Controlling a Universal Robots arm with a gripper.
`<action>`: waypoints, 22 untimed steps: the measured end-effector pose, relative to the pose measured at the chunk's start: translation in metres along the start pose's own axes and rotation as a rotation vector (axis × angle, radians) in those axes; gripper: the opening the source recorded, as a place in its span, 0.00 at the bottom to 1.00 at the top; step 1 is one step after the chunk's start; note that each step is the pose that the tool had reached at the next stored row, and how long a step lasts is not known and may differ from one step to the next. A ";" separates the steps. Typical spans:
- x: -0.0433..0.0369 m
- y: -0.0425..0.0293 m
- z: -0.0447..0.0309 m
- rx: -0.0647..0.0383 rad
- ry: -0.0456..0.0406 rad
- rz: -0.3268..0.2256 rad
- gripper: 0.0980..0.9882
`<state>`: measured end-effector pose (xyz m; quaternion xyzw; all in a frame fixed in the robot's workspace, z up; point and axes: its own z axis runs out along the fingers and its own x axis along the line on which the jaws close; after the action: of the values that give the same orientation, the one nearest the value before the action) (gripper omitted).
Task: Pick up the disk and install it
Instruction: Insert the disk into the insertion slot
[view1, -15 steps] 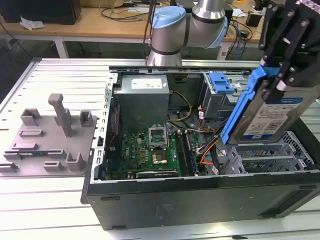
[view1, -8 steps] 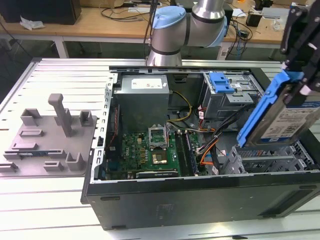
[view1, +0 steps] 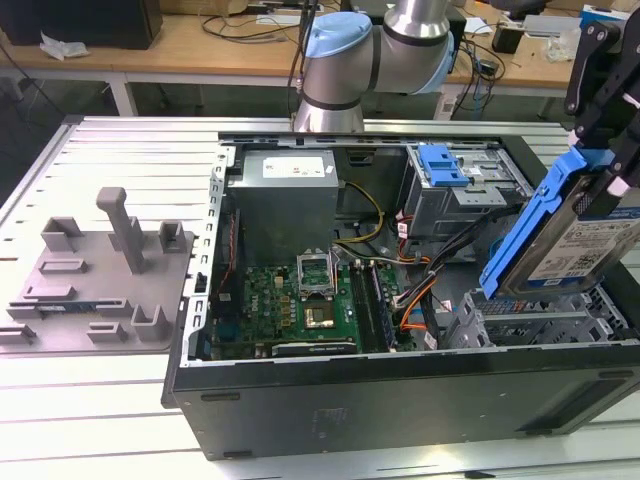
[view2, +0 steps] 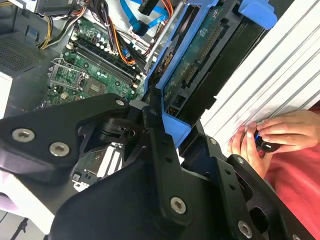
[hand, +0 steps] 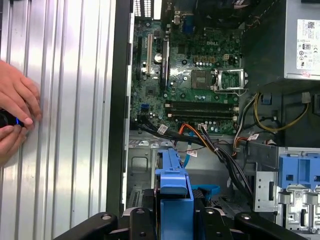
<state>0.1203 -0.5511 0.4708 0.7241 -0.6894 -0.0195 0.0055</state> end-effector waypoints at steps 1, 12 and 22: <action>0.0000 0.0000 0.0000 0.000 0.0000 0.000 0.30; -0.0049 -0.0006 0.0013 0.000 0.0163 0.051 0.30; -0.0080 -0.0006 0.0034 0.000 0.0264 0.046 0.30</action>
<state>0.1204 -0.5430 0.4676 0.7084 -0.7056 -0.0098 0.0151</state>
